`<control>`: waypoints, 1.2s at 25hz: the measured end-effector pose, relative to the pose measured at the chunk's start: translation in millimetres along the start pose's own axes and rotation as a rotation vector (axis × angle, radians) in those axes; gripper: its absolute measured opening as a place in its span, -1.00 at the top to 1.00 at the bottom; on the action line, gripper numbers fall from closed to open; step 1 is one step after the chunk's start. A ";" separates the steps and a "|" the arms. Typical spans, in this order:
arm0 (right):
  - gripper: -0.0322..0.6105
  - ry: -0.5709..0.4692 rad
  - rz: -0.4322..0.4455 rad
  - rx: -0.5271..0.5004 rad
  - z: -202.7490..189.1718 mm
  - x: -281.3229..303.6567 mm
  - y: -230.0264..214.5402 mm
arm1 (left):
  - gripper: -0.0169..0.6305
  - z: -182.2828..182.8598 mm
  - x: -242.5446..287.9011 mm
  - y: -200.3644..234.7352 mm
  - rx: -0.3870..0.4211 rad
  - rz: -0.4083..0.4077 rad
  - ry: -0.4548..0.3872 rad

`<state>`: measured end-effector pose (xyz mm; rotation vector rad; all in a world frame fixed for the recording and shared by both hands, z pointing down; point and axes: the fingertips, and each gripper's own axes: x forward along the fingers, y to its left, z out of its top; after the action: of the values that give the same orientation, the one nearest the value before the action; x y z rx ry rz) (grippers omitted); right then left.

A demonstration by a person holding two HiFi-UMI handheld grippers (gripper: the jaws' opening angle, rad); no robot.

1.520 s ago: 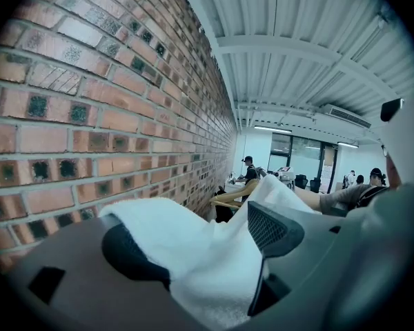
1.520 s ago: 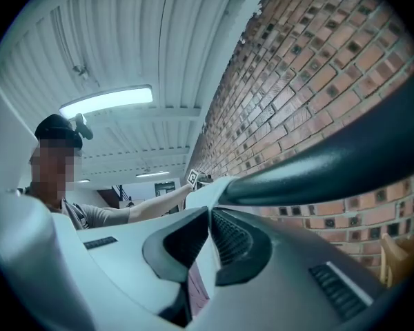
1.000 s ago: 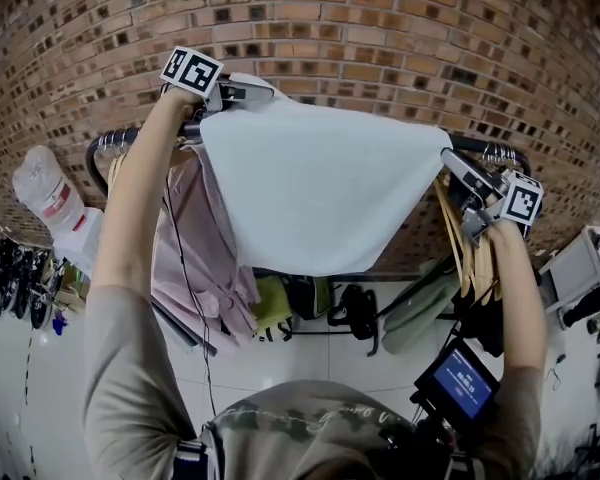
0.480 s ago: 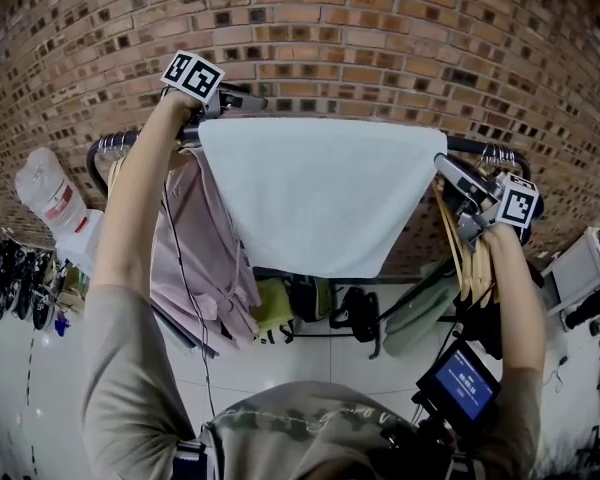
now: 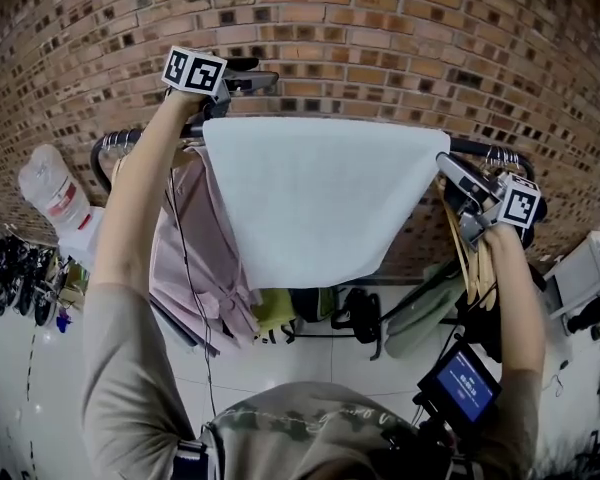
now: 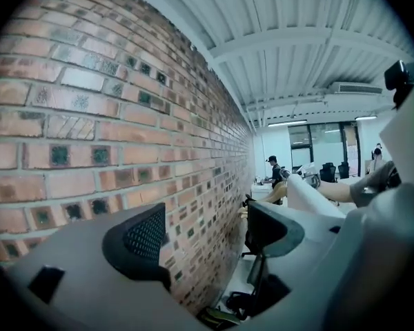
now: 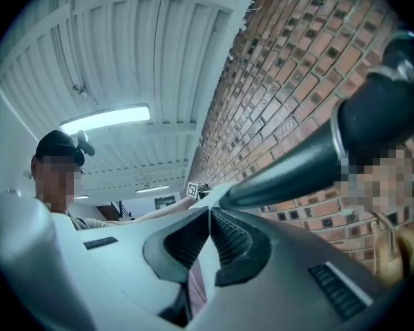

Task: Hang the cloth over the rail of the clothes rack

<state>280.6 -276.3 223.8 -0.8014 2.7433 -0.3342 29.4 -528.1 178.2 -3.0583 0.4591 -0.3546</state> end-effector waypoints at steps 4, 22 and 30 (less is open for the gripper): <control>0.85 0.001 0.006 0.005 0.0 3.8 -0.8 | -0.25 26.7 -11.1 -11.6 0.188 0.020 -0.084; 0.85 0.031 0.000 -0.045 -3.4 3.2 1.2 | -0.25 -57.0 -166.1 -175.7 0.059 -0.028 -0.354; 0.85 0.041 0.019 -0.037 -4.6 10.4 -2.5 | -0.25 -120.8 -140.6 -144.1 -0.125 0.020 -0.221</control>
<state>271.9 -283.4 226.9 -0.7856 2.8008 -0.2995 -87.7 -348.4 273.9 -3.1583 0.5174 0.0141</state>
